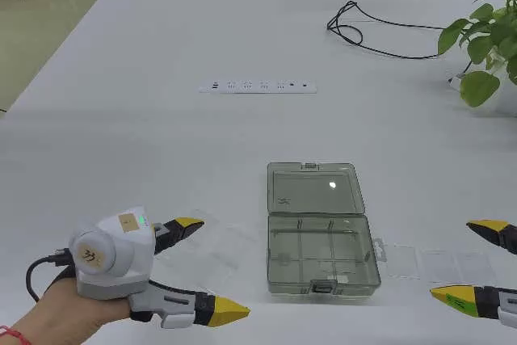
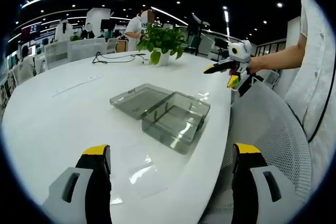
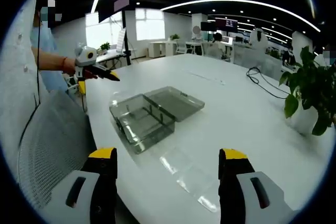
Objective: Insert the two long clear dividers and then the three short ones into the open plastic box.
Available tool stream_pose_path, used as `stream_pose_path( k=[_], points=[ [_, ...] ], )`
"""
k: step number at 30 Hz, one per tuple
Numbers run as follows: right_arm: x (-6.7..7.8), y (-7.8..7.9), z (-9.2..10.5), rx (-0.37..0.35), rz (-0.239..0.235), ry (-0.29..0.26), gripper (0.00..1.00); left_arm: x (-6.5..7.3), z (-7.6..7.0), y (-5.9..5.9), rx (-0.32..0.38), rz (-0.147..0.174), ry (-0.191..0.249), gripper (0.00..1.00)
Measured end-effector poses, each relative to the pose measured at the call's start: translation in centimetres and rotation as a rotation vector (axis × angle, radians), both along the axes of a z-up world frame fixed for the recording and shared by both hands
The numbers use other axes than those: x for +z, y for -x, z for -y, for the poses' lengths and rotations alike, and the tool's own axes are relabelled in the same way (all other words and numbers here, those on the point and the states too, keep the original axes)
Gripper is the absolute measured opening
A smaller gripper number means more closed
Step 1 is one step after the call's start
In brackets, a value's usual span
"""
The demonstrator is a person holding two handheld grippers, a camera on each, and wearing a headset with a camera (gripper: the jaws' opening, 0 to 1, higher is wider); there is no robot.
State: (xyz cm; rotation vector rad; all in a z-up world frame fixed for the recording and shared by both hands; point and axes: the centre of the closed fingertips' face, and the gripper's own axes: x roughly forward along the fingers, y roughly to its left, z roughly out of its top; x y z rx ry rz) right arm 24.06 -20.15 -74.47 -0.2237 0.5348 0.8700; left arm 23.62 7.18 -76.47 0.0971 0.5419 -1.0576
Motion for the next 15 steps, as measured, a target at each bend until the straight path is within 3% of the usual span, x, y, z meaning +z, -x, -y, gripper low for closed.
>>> stream_pose_path(
  k=[15],
  points=[
    [0.18,-0.17,-0.04,0.004,0.007,-0.003,0.79,0.38,0.43,-0.03,-0.009,0.001,-0.002,0.98]
  ],
)
